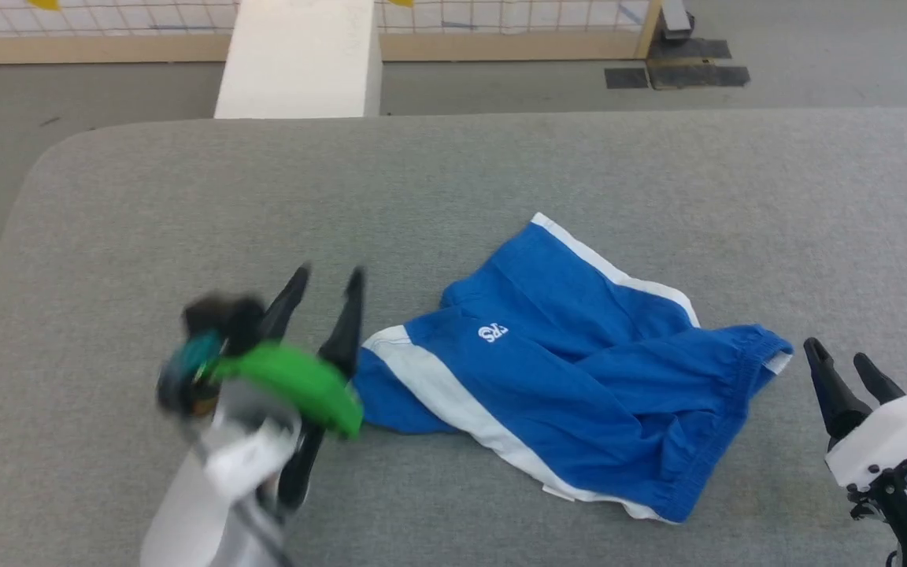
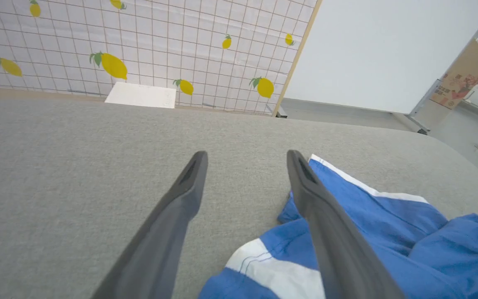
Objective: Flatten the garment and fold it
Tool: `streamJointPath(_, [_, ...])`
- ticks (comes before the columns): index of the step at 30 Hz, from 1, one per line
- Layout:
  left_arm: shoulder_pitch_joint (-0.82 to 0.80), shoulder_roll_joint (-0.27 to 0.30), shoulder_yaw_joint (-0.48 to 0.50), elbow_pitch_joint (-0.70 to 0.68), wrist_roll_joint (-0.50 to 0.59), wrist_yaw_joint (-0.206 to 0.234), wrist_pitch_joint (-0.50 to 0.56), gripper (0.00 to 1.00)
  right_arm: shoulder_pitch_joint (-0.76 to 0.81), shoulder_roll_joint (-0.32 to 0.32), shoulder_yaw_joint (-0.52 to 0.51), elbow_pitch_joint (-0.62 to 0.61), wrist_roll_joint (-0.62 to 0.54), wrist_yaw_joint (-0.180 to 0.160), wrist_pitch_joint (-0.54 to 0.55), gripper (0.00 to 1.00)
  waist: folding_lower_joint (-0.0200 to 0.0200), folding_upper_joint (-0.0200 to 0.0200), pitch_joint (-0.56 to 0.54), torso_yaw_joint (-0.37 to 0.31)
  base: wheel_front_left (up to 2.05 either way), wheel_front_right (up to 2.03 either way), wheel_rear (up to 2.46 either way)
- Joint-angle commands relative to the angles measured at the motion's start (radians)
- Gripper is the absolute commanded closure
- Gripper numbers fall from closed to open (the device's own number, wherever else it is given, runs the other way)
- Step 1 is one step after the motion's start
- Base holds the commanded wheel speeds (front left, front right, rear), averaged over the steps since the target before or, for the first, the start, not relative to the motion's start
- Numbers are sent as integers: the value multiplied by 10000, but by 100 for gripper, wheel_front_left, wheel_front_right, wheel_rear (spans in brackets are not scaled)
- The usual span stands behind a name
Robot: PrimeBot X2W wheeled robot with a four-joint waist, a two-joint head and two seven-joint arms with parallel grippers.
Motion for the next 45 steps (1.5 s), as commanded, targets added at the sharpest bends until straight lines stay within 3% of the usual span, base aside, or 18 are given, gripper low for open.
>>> streamJointPath(1, [-639, -88, -150, 163, -80, -83, 390, 0, -193, 11, 75, -67, -58, -13, -11, 0, 0, 0, 208, -252, 0, 0, 0])
streamJointPath(11, [-4277, -419, -2073, 2981, -135, -254, 5364, 0, -601, 12, 439, 202, -46, -13, -178, 0, 0, 0, 1036, -1155, 0, 0, 0])
streamJointPath(14, [-4961, -343, -2558, 3810, 230, -133, 6721, 0, -645, 12, 525, 291, -1, -13, -285, 0, 0, 0, 1251, -1364, 0, 0, 0])
streamJointPath(21, [-5488, 65, -3300, 5065, 1164, 553, 8424, 0, -659, 12, 650, 424, 76, -13, -473, 0, 0, 0, 1430, -1526, 0, 0, 0])
streamJointPath(24, [-5367, 47, -3419, 5353, 1130, 587, 8944, 0, -656, 12, 688, 431, 79, -13, -508, 0, 0, 0, 1420, -1446, 0, 0, 0])
streamJointPath(25, [-5323, 29, -3472, 5399, 1107, 546, 9070, 55, -660, 12, 707, 421, 57, -13, -512, 0, 0, 0, 1417, -1397, 0, 0, 0])
streamJointPath(26, [-5275, -7, -3449, 5407, 1017, 517, 9099, 86, -670, 12, 723, 412, 54, -13, -516, 0, 0, 0, 1405, -1352, 0, 0, 0])
streamJointPath(27, [-5216, -49, -3447, 5417, 924, 471, 9166, 100, -691, 12, 749, 400, 53, -13, -524, 0, 0, 0, 1389, -1308, 0, 0, 0])
streamJointPath(33, [-5159, -270, -3038, 5023, 272, 430, 8555, 100, -764, 12, 846, 384, -65, -13, -532, 0, 0, 0, 1240, -971, 0, 0, 0])
streamJointPath(39, [-5152, -387, -1735, 4383, -871, 890, 7285, 100, -652, 12, 862, 410, -166, -13, -492, 0, 0, 0, 964, -494, 0, 0, 0])
streamJointPath(45, [-4416, 44, -395, 3637, -1765, 1324, 6295, 100, -524, 12, 824, 367, -275, -13, -422, 0, 0, 0, 641, 138, 0, 0, 0])
